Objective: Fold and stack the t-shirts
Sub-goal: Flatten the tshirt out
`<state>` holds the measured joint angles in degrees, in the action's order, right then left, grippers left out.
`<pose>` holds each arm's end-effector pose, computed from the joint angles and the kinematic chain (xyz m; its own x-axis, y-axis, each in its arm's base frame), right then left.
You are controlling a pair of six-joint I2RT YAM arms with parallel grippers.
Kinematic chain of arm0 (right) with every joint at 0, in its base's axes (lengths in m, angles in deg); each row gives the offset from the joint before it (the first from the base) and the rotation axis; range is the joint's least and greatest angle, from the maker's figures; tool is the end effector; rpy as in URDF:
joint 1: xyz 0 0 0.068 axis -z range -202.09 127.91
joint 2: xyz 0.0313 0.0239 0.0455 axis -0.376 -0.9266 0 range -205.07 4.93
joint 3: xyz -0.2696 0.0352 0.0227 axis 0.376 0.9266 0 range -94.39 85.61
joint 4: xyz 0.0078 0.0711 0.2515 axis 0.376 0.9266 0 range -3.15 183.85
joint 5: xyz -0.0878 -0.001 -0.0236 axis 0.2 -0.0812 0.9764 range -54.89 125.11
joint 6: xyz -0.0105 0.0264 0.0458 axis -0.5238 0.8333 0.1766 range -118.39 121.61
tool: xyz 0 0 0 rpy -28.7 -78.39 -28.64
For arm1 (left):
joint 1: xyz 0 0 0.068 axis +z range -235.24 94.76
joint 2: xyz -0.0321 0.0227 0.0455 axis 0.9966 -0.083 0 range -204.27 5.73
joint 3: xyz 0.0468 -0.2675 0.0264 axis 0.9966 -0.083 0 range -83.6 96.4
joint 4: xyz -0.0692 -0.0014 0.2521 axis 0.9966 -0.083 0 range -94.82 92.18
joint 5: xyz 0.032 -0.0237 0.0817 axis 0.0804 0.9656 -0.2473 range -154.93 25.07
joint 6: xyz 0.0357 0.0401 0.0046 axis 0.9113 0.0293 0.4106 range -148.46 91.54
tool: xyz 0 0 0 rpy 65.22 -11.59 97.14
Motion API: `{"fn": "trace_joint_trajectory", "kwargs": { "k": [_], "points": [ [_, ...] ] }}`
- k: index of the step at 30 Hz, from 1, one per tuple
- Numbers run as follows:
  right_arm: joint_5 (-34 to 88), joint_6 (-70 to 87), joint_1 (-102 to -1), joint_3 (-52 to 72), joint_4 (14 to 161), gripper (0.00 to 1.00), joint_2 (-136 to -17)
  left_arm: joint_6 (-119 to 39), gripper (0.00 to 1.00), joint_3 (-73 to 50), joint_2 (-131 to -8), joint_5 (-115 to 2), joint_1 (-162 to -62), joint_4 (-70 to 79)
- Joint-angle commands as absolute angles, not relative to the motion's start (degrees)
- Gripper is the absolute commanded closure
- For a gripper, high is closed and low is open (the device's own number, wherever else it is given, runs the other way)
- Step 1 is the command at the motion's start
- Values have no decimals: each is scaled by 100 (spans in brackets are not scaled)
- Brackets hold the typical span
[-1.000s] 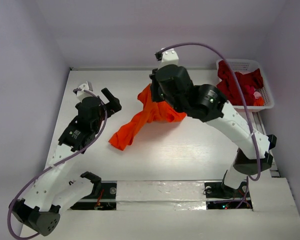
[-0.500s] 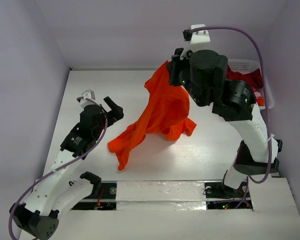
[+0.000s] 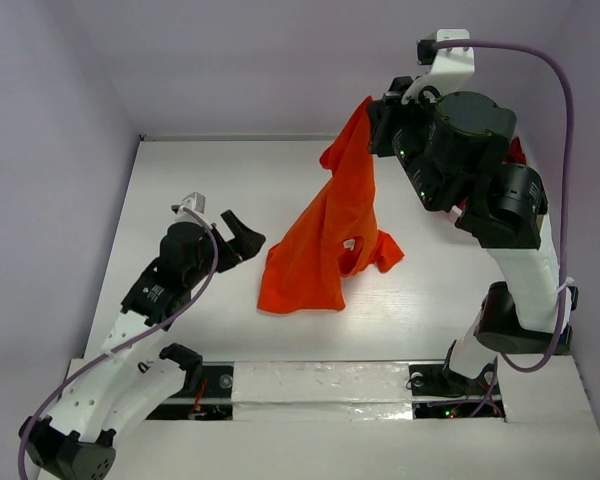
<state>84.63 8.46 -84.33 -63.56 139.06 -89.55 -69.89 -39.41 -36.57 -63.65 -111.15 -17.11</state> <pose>0.1312 0.1913 0.6156 -0.0062 0.1544 -0.9880 -0.2214 0.9633 0.1519 0.1545 -0.0759 0.3265 -0.5035 -0.4908 -0.7111 0.1639 0.7538 -0.6363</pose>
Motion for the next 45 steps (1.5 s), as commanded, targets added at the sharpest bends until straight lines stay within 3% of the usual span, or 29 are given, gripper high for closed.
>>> {"fn": "trace_joint_trajectory", "kwargs": {
  "k": [1,9,15,20,25,34,45],
  "points": [
    [8627,697,-8370,-6407,13589,100,-8833,-7170,1,-4315,-3435,-5711,-11143,-1636],
    [8451,890,-8370,-6135,13642,100,-8859,-7267,4,-5124,-2951,-4237,-11143,-1541],
    [8293,1040,-8370,-5934,13678,100,-8947,-7407,10,-5757,-3047,-4348,-11775,-1023],
    [8222,1075,-8265,-5906,13713,100,-8973,-8119,11,-5838,-3670,-5418,-13004,-328],
    [8178,1093,-8203,-5977,13818,100,-8947,-8374,11,-5101,-5138,-7042,-14594,33],
    [8161,1154,-8097,-5449,13730,100,-8587,-8761,10,-4387,-6018,-9304,-15053,-573],
    [8117,1154,-8097,-5572,13722,100,-8631,-8796,11,-3877,-7387,-10035,-15300,-310]
  ]
}}
